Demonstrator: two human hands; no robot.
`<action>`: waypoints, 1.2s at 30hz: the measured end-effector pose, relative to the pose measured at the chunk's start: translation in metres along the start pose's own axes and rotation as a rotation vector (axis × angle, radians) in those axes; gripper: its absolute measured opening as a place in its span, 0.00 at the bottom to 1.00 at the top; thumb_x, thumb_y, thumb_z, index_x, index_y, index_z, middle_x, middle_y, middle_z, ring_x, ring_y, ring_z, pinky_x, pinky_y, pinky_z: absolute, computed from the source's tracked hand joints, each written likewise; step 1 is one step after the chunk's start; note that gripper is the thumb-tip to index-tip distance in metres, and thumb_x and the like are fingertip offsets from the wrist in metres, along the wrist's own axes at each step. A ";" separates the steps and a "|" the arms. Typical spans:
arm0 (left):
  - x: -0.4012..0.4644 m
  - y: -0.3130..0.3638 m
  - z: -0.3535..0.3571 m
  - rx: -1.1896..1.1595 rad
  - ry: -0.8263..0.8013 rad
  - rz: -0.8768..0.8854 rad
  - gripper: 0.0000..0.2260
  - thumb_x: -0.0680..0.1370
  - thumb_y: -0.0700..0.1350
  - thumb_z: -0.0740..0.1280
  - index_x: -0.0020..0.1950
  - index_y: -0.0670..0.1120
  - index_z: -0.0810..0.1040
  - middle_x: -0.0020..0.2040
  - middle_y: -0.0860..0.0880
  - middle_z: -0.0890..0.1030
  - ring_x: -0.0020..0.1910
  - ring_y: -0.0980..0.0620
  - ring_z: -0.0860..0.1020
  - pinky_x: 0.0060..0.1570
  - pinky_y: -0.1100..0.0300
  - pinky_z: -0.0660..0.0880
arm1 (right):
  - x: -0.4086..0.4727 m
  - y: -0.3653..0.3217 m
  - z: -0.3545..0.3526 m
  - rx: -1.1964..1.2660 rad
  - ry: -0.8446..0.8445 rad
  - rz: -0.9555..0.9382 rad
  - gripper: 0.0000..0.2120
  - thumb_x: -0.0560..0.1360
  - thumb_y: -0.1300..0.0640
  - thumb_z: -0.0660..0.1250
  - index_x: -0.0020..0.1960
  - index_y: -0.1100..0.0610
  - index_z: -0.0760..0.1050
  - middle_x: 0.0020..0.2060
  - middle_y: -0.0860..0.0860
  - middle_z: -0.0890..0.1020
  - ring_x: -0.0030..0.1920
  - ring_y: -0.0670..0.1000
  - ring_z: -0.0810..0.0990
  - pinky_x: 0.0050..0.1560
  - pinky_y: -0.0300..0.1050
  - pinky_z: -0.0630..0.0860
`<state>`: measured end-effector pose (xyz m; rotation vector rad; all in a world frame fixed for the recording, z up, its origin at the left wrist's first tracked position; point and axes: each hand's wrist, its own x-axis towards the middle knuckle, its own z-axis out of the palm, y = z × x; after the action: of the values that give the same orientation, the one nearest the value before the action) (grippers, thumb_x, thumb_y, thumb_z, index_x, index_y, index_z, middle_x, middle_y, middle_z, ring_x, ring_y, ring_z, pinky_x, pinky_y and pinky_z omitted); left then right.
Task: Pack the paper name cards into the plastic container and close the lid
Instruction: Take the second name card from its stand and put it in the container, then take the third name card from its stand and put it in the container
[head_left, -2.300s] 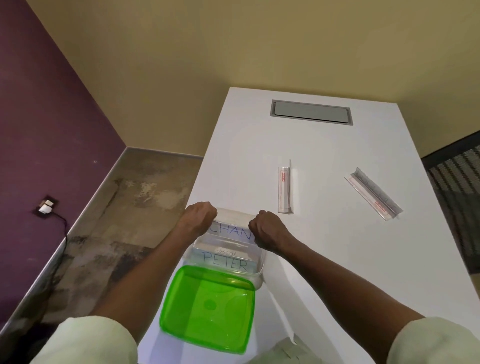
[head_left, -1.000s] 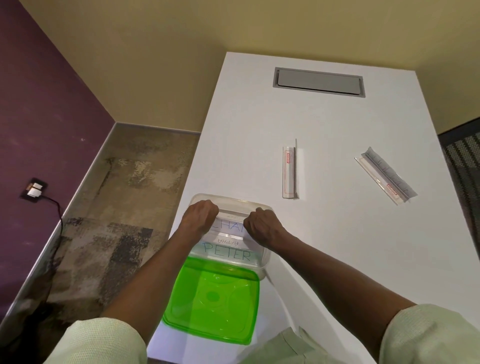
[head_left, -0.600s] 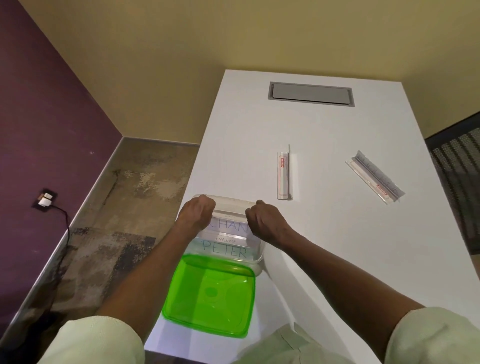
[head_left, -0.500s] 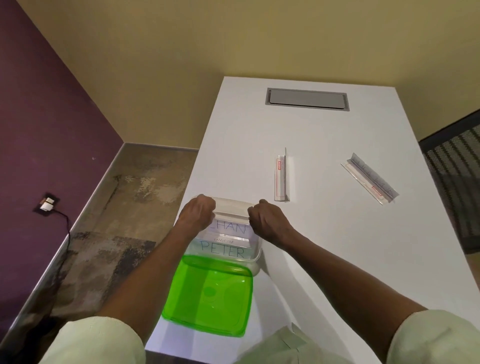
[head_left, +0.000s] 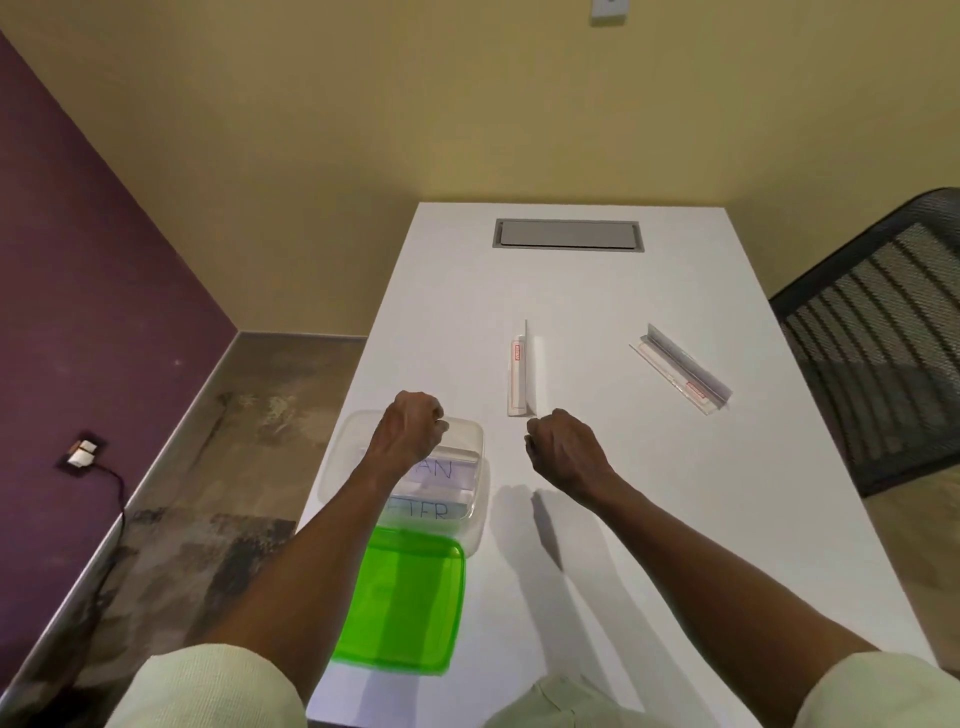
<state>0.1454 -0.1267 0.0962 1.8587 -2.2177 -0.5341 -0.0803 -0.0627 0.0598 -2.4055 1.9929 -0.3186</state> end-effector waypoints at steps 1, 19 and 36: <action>-0.002 0.007 0.002 -0.008 0.000 0.000 0.12 0.74 0.42 0.71 0.35 0.37 0.75 0.39 0.38 0.82 0.42 0.38 0.80 0.35 0.60 0.68 | -0.005 0.006 -0.001 -0.002 0.006 0.006 0.18 0.67 0.64 0.69 0.31 0.55 0.60 0.23 0.55 0.71 0.27 0.56 0.69 0.25 0.42 0.58; 0.005 0.127 0.045 -0.093 -0.063 0.037 0.10 0.75 0.44 0.68 0.36 0.40 0.76 0.36 0.43 0.81 0.42 0.42 0.79 0.37 0.61 0.67 | -0.061 0.130 -0.032 -0.019 -0.036 0.216 0.13 0.73 0.61 0.61 0.33 0.57 0.61 0.26 0.56 0.70 0.32 0.56 0.65 0.30 0.45 0.61; 0.063 0.187 0.088 -0.069 -0.135 0.078 0.10 0.74 0.43 0.66 0.34 0.47 0.68 0.34 0.48 0.75 0.38 0.45 0.70 0.42 0.54 0.76 | -0.059 0.213 -0.022 0.103 -0.043 0.407 0.13 0.72 0.64 0.60 0.31 0.59 0.60 0.26 0.58 0.70 0.31 0.58 0.65 0.31 0.45 0.60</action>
<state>-0.0693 -0.1483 0.0847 1.7425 -2.3135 -0.7321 -0.3009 -0.0438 0.0448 -1.8698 2.3116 -0.3458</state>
